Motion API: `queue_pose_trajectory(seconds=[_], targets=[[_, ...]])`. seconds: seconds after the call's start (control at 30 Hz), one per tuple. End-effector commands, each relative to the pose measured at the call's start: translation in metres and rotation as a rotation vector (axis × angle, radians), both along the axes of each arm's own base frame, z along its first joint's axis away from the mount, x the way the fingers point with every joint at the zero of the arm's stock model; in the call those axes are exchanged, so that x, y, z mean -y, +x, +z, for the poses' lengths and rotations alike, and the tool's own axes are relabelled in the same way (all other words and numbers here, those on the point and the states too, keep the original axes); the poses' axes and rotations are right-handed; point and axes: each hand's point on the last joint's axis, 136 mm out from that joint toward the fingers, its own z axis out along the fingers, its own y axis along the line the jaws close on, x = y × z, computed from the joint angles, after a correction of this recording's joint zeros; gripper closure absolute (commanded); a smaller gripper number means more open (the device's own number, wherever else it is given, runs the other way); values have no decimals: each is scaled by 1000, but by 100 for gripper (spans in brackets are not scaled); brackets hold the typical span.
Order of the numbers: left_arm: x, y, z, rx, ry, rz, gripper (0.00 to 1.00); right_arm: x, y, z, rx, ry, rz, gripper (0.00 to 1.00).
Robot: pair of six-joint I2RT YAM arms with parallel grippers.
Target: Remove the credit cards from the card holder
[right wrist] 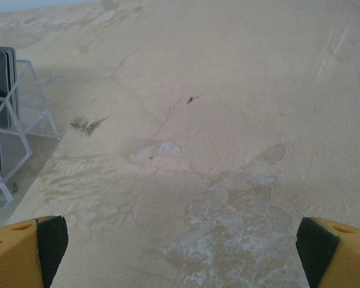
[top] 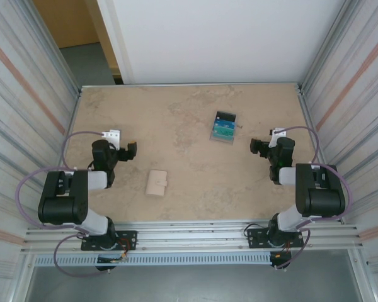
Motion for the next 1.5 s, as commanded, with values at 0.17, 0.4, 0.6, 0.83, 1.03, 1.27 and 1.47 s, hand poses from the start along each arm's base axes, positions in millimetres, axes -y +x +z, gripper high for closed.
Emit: queue_pose_trajectory(seconds=[0.17,0.4,0.6,0.83,1.03,1.27,1.47], targets=[[-15,-6,50,-3,-33,119,1,4,3,26,-14,-5,-36,1],[-3,-32,49,-155,-176,177,1,4,-11,44,-17,14,-94,1],[44,-71,42,-258,-157,115,1,-6,-32,55,-33,10,-125,1],[95,-128,13,-452,-111,42,1,3,-69,79,-50,84,-248,1],[131,-163,-7,-539,-4,-30,1,5,-94,89,-68,126,-289,1],[139,-182,-34,-641,67,-14,1,6,-111,99,-39,142,-298,1],[156,-182,-47,-665,102,-53,1,5,-114,102,-23,141,-296,1]])
